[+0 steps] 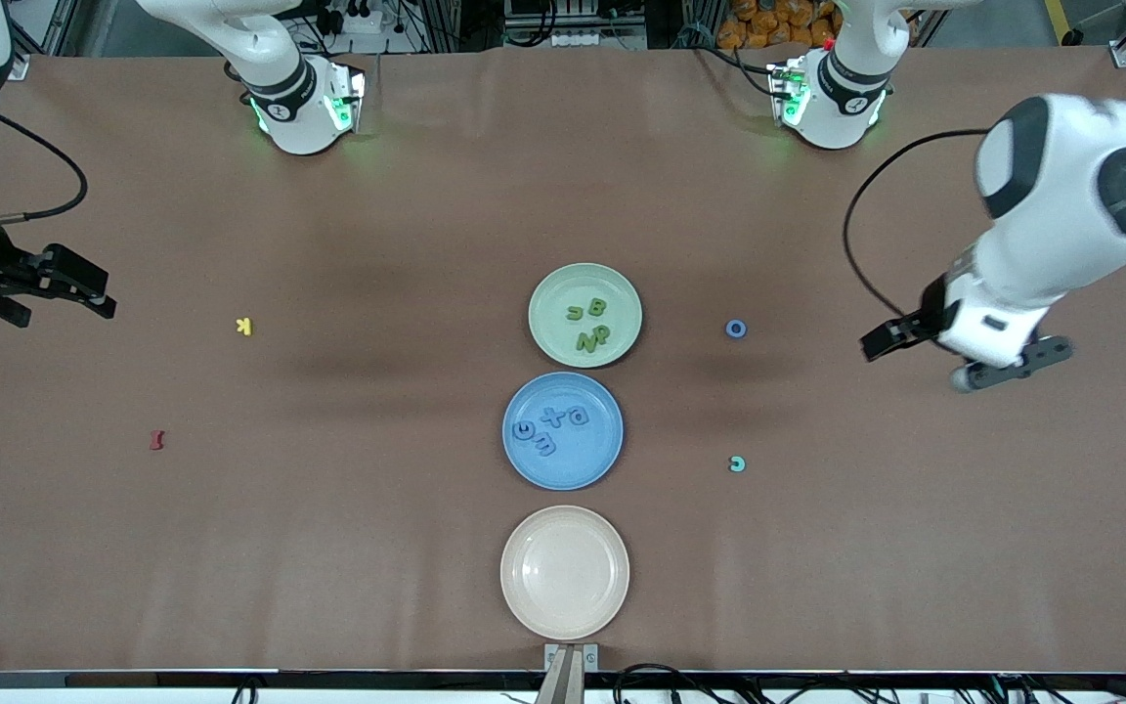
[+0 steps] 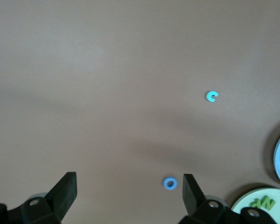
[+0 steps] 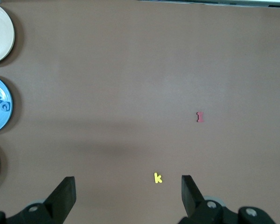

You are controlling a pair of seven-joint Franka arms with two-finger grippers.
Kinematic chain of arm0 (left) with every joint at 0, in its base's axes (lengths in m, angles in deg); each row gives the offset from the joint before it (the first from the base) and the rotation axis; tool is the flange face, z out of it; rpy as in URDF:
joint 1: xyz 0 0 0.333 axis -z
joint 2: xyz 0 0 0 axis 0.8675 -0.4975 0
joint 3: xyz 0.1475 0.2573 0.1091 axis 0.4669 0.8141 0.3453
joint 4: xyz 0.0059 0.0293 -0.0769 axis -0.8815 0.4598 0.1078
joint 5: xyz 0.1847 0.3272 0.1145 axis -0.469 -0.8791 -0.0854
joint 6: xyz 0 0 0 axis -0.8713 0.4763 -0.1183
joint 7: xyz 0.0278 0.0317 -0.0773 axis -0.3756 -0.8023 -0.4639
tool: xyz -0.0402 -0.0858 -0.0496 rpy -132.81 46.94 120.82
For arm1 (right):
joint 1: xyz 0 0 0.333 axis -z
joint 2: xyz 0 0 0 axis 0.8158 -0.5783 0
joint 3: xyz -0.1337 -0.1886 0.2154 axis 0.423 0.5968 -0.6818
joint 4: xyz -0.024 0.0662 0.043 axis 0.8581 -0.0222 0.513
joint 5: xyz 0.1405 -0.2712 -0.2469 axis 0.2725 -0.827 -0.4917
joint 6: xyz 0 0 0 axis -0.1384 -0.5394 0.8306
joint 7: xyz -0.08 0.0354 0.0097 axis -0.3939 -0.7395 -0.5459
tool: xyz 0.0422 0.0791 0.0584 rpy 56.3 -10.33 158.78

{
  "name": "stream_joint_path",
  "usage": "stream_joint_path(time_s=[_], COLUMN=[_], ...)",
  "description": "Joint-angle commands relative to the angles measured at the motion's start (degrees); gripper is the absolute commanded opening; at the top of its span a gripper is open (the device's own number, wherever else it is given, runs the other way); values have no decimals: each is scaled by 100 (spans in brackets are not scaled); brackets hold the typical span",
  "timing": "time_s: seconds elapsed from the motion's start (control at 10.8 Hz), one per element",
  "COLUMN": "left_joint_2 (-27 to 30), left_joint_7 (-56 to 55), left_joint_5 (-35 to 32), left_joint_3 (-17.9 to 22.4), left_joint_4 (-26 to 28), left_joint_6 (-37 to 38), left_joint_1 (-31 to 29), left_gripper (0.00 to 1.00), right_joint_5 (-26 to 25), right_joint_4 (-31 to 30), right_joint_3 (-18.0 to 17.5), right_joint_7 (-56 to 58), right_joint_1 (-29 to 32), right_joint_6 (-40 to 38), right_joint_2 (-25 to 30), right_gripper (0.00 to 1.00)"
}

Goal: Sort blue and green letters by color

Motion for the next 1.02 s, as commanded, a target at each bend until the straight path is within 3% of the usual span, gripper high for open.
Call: stream_joint_path(time_s=[0.0,0.37,0.56,0.93], left_joint_2=[657,642,834,853], left_joint_7=[722,1424,1899,1980], left_joint_5=[167,-104,-709,-677], left_joint_3=[428,718,692,640], left_joint_4=[-101,-1400,-1482,-1693], left_joint_6=[505,1830,2139,2290], left_joint_1=[47,20,64,55], left_gripper=[100,100,100,100], right_joint_5=[39,39,39,48], right_joint_4=[-132,-132,-132,-141], right_joint_3=[-12,-12,-12,-12], right_joint_7=[14,14,14,14], right_joint_1=[9,9,9,9], right_joint_6=[20,20,20,20], right_joint_2=[156,156,156,156], right_gripper=[100,100,100,100])
